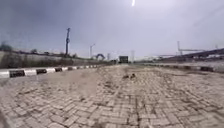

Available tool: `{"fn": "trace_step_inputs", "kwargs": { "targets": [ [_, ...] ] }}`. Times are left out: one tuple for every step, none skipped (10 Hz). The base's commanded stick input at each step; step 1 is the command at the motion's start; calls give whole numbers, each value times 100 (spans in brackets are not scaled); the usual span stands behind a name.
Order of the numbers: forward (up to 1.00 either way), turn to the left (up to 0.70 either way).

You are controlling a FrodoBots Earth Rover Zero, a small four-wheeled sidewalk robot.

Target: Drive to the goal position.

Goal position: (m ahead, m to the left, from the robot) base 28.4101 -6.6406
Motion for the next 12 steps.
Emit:
{"fn": "trace_step_inputs", "kwargs": {
  "targets": [
    [100,0],
    [100,0],
    [100,0],
    [100,0],
    [100,0],
    [100,0],
    [100,0],
    [100,0],
    [100,0],
    [100,0],
    [100,0],
    [100,0]
  ]
}}
